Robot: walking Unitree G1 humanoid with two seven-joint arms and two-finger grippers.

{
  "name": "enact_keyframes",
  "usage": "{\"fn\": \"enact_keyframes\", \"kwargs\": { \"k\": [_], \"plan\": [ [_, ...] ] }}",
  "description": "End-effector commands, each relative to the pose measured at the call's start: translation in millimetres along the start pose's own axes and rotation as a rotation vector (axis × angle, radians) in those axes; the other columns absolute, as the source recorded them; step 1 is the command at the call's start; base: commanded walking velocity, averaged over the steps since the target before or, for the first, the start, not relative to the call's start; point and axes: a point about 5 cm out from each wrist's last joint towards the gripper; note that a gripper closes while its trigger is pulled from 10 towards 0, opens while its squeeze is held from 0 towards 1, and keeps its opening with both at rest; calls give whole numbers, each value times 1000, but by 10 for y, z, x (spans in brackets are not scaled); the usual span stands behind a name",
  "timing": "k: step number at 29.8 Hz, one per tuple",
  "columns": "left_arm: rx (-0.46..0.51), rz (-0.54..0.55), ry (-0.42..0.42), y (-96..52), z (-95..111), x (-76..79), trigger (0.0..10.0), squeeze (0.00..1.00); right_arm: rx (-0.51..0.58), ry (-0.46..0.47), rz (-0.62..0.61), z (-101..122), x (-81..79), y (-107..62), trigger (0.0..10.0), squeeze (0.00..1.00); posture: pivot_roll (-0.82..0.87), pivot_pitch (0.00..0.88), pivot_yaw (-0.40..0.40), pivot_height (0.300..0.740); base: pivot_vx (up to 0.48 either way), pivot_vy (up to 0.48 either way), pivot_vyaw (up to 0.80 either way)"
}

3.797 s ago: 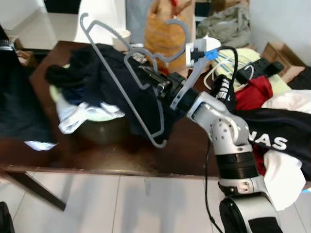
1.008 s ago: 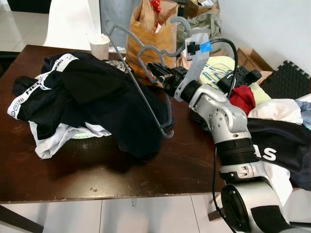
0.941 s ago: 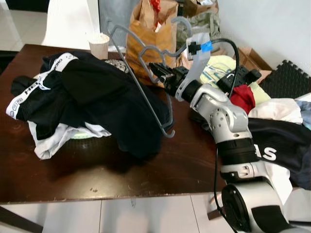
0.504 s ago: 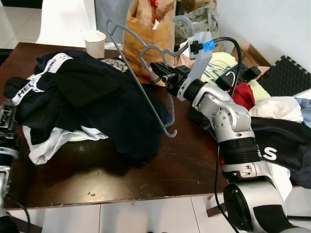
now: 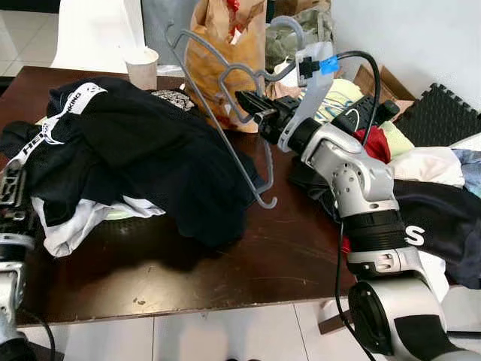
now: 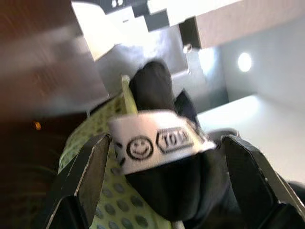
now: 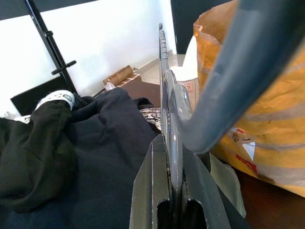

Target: Hang hanger

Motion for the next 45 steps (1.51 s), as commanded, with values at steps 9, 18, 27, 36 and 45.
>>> {"fn": "enact_keyframes", "kwargs": {
  "k": [9, 18, 27, 36, 45],
  "plan": [
    [117, 50, 19, -171, 198, -128, 10000, 0, -9, -13, 28, 16, -57, 8, 10000, 0, -60, 201, -123, 740, 0, 0, 0],
    [104, 43, -26, -95, 128, -148, 10000, 0, -11, -20, 30, 23, -66, -3, 10000, 0, -71, 200, -119, 740, 0, 0, 0],
    [67, 52, -101, -66, -2, -220, 10000, 0, -10, -30, 33, 57, -69, -14, 10000, 0, -80, 199, -123, 740, 0, 0, 0],
    [48, 53, -104, -37, -26, -245, 10000, 0, -12, -35, 35, 63, -71, -17, 10000, 0, -84, 196, -124, 740, 0, 0, 0],
    [25, -25, -124, 82, -34, -133, 9569, 0, -14, -39, 44, 73, -91, -11, 10000, 0, -90, 194, -126, 740, 0, 0, 0]
  ]
}}
Point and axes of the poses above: a point about 5 cm out from each wrist's last joint towards the gripper, its own y axis pointing out of the wrist towards the gripper, its own z axis along the axis of the wrist's last joint, x = y × z, and after that the axes turned 15 degrees about y, right-handed
